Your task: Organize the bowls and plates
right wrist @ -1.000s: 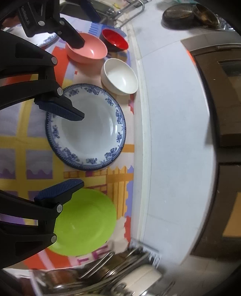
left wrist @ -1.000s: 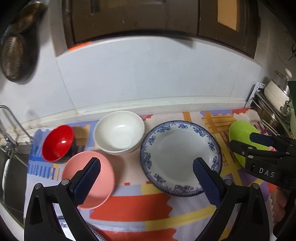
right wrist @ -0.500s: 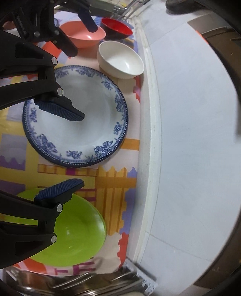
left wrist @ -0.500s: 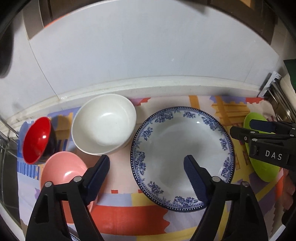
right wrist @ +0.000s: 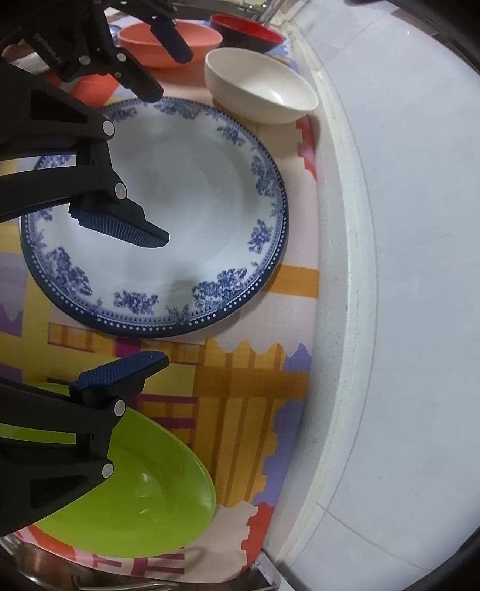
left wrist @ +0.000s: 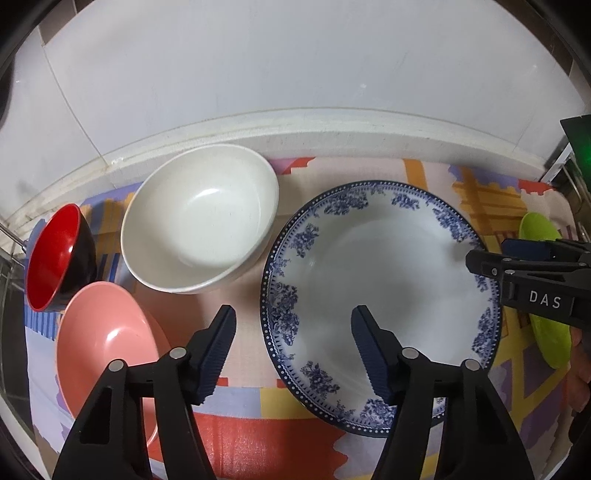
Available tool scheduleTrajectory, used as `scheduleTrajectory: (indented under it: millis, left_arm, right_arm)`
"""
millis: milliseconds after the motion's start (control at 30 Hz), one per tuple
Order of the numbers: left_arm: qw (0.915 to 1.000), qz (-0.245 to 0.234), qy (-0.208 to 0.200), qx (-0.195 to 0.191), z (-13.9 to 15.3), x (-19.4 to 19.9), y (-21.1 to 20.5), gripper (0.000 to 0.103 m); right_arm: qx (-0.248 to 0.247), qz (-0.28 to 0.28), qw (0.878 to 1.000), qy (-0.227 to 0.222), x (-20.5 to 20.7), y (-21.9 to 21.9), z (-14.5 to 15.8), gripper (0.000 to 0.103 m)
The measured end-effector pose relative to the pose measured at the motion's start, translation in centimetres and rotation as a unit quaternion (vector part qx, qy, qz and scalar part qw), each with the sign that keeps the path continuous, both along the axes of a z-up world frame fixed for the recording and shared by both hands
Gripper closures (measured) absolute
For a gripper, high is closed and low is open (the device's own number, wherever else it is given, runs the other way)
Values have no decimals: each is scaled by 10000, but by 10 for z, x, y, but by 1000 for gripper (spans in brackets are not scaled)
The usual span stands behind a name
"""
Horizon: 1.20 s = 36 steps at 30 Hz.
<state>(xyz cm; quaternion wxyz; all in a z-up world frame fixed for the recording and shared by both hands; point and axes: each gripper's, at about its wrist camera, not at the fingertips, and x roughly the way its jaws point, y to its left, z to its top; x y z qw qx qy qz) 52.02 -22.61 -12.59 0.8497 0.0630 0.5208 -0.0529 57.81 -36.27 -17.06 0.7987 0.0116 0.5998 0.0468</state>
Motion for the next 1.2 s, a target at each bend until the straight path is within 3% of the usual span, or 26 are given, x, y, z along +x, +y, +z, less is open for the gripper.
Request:
scheduleTrajectory:
  millis: [467, 1000, 1033, 1067, 1200]
  left_arm:
    - [9997, 96, 198, 107, -19, 8, -3, 58]
    - [9996, 204, 213, 44, -23, 12, 5, 72]
    - [9997, 182, 187, 35, -23, 11, 5, 77]
    - [9997, 25, 181, -154, -20, 10, 4, 90]
    - [9988, -258, 324, -260, -19, 6, -8, 90]
  right_arm:
    - [-21, 150, 9994, 316, 15, 4, -27, 44]
    - [-69, 223, 9992, 337, 9, 16, -31, 57]
    - [-73, 204, 9992, 336, 8, 17, -31, 58]
    - [-77, 168, 9993, 326, 7, 17, -30, 59]
    - [271, 208, 9987, 386, 0, 14, -26, 69]
